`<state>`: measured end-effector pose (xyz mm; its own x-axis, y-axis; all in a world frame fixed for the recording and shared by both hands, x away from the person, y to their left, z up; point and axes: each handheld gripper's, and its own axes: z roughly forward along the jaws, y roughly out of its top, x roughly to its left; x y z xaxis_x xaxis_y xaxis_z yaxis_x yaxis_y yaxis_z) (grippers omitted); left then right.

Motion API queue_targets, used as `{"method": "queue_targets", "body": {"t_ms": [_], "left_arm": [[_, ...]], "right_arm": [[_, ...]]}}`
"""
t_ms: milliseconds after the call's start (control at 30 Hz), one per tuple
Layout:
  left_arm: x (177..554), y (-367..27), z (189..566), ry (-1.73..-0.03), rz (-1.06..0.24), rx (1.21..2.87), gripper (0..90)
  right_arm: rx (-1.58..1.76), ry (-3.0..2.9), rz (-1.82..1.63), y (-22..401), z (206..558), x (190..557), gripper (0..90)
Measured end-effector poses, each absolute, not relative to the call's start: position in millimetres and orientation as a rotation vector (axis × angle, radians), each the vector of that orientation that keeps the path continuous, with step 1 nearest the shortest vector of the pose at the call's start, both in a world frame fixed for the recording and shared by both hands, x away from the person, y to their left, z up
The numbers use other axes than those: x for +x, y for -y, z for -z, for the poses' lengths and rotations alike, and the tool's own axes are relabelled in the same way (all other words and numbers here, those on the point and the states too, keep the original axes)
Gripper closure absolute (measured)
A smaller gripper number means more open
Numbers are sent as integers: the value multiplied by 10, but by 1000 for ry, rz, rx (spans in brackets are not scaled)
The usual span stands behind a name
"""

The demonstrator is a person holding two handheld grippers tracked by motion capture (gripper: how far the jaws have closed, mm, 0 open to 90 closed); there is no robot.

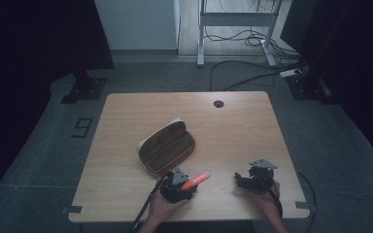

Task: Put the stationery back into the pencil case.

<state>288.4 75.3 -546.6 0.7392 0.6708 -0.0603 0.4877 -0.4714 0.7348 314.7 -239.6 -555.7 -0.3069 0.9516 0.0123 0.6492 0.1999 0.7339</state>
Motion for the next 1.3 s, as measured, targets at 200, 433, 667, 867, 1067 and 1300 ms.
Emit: {"method": "queue_targets", "body": {"t_ms": [200, 433, 667, 867, 1067, 1300], "left_arm": [[2864, -708, 5472, -868, -329, 2194, 524], [2882, -702, 5471, -872, -353, 2193, 626], [2874, -698, 5469, -864, -358, 2194, 675], [2873, -736, 5438, -850, -336, 2161, 677], [2864, -825, 5303, -843, -307, 2102, 677], [2874, -899, 5154, -831, -305, 2062, 677]], "right_arm": [[1488, -2032, -899, 2396, 5558, 3147, 89], [1488, -2033, -899, 2396, 5558, 3147, 89], [1488, -2033, -899, 2397, 5558, 3147, 89], [1488, -2033, -899, 2396, 5558, 3147, 89], [1488, -2032, -900, 2396, 5558, 3147, 89], [1489, -2032, -899, 2396, 5558, 3147, 89]]}}
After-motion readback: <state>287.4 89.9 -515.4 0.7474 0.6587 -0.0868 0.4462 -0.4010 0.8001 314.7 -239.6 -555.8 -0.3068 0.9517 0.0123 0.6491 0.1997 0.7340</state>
